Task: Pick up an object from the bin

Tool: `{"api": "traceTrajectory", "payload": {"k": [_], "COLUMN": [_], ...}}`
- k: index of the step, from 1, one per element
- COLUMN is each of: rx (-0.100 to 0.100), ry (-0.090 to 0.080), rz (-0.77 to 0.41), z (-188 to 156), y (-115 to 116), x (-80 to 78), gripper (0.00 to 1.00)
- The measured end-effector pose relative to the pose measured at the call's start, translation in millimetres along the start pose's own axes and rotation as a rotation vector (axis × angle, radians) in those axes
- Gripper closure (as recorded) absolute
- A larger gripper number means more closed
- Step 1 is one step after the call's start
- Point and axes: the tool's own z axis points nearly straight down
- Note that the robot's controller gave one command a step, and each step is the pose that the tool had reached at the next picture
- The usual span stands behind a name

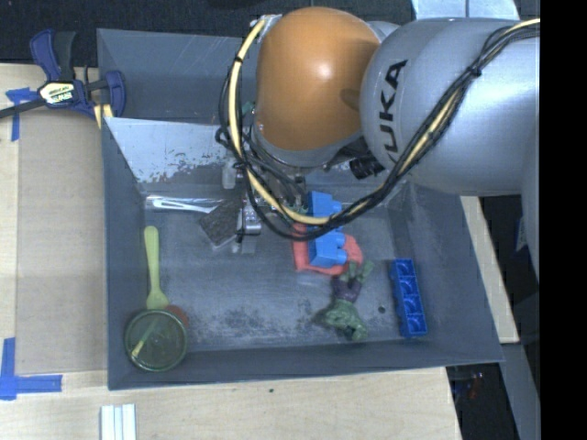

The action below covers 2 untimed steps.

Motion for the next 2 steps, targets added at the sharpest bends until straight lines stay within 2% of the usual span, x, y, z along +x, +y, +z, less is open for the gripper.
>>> {"api": "traceTrajectory", "payload": {"k": [1, 2], "rx": [-0.001, -0.001], "ry": [-0.008, -0.011], "rz": [0.003, -0.118], "z": [-5, 72], "y": [-1, -27], "x": [-1.8, -23.2], "gripper": [0.00, 0.00]}}
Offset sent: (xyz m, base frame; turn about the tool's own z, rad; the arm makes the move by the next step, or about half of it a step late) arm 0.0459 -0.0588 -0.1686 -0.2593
